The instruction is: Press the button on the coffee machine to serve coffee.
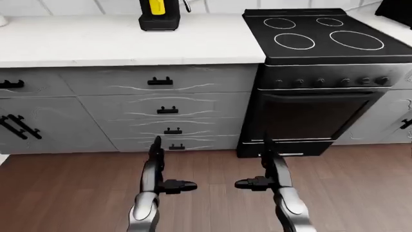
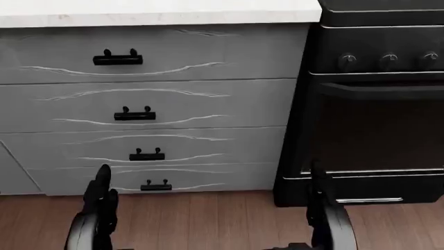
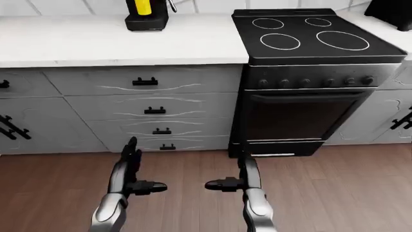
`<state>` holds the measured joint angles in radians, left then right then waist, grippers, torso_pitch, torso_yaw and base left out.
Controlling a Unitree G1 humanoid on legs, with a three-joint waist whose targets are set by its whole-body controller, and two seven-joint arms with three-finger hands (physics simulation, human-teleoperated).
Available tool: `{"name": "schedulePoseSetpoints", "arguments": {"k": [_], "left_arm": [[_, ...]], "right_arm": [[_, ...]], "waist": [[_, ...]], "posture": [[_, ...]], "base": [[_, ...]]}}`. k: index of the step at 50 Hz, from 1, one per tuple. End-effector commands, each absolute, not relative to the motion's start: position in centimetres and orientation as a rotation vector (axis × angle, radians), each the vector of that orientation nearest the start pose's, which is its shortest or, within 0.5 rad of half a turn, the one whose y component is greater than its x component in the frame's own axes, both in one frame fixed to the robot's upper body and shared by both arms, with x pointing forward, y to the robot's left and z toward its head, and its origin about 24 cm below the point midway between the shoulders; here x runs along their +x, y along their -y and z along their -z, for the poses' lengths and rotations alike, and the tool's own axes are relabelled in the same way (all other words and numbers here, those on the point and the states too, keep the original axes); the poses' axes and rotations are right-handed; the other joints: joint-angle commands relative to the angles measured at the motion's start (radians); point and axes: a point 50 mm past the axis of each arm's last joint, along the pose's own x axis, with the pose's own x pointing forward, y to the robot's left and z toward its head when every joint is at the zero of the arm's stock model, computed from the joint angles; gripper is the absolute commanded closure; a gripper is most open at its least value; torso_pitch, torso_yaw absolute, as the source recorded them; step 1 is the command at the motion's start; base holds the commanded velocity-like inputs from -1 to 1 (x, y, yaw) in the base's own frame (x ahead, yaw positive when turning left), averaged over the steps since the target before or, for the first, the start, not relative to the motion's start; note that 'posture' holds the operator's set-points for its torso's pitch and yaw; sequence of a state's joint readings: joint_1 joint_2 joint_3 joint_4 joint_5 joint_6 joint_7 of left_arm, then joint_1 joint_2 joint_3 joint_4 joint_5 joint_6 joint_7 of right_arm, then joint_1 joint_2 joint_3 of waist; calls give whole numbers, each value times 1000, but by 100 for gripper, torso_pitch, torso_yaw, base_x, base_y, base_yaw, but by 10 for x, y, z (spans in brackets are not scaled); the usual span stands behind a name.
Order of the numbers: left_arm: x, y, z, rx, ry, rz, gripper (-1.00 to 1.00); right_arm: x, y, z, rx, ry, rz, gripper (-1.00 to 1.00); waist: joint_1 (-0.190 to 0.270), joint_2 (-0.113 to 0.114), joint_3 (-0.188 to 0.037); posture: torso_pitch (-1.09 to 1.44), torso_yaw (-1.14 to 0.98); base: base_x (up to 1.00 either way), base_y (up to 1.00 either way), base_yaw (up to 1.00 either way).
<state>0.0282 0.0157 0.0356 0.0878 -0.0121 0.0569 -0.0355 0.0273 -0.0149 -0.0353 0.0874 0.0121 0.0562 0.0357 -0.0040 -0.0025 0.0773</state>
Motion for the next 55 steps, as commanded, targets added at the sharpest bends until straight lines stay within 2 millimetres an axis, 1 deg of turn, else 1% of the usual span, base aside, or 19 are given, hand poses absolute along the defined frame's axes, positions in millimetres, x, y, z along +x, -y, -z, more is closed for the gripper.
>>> {"name": "schedulePoseSetpoints", "arguments": {"k": [1, 2, 3, 4, 5, 6, 7, 8, 11, 21, 25, 27, 30, 35, 39, 42, 46, 52, 55], "left_arm": [[254, -161, -38, -3, 4, -3, -100], [253, -160, -40, -3, 4, -2, -100], [252, -160, -43, -4, 4, -2, -100], [253, -160, -42, -4, 5, -3, -100], [252, -159, -44, -3, 5, -2, -100], [251, -159, -44, -3, 5, -3, -100], [251, -160, -44, -3, 6, -4, -100], [252, -160, -43, -3, 6, -4, -100], [252, -160, -43, -4, 6, -5, -100], [252, -160, -45, -8, 7, -6, -100], [254, -161, -44, -27, 8, -12, -100], [257, -160, -48, -26, 16, -9, -100], [258, -159, -59, -48, 23, -5, -100], [272, -166, -75, -55, 36, -31, -100], [277, -169, -86, -56, 41, -36, -100], [281, -170, -104, -52, 49, -39, -100], [291, -172, -115, -42, 67, -35, -100], [300, -177, -151, -66, 90, -45, -100], [304, -181, -168, -71, 103, -59, -100]], "right_arm": [[253, 161, -42, -1, 4, 2, -100], [252, 161, -41, -1, 2, 2, -100], [252, 161, -42, 1, 1, 3, -100], [252, 161, -42, 1, 0, 5, -100], [252, 161, -41, 1, 1, 6, -100], [252, 161, -41, -1, 2, 5, -100], [252, 161, -41, -2, 1, 4, -100], [252, 161, -42, -4, 2, 6, -100], [251, 161, -44, -7, 3, 8, -100], [252, 163, -42, -23, 4, 12, -100], [254, 164, -54, -27, 17, 28, -100], [256, 166, -56, -23, 16, 34, -100], [260, 166, -66, -8, 17, 46, -100], [264, 166, -84, -17, 25, 55, -100], [269, 167, -95, -26, 36, 54, -100], [273, 165, -103, -29, 39, 53, -100], [277, 164, -127, -13, 71, 53, -100], [283, 162, -163, -60, 108, 51, -100], [282, 158, -175, -57, 121, 17, -100]], "waist": [[-2, -8, -1], [2, -8, -35], [7, -1, -62], [7, -1, -53], [6, -6, -17], [6, -8, -40], [6, -8, -69], [7, -8, -74], [8, -7, -74], [8, -4, -89], [9, -5, -90], [9, -5, -91], [7, -4, -91], [9, -5, -88], [8, -4, -88], [8, -3, -87], [9, -2, -86], [10, 0, -83], [9, 0, -83]], "posture": [[0, 0], [0, 0], [0, 0], [0, 0], [0, 0], [0, 0], [0, 0], [0, 0], [0, 0], [0, 0], [0, 0], [0, 0], [0, 0], [0, 0], [0, 0], [0, 0], [0, 0], [0, 0], [0, 0]], "base": [[0, 0, 0], [0, 0, 0], [0, 0, 0], [0, 0, 0], [0, 0, 0], [0, 0, 0], [0, 0, 0], [0, 0, 0], [0, 0, 0], [0, 0, 0], [0, 0, 0], [0, 0, 0], [0, 0, 0], [0, 0, 0], [0, 0, 0], [0, 0, 0], [0, 0, 0], [0, 0, 0], [0, 0, 0]]}}
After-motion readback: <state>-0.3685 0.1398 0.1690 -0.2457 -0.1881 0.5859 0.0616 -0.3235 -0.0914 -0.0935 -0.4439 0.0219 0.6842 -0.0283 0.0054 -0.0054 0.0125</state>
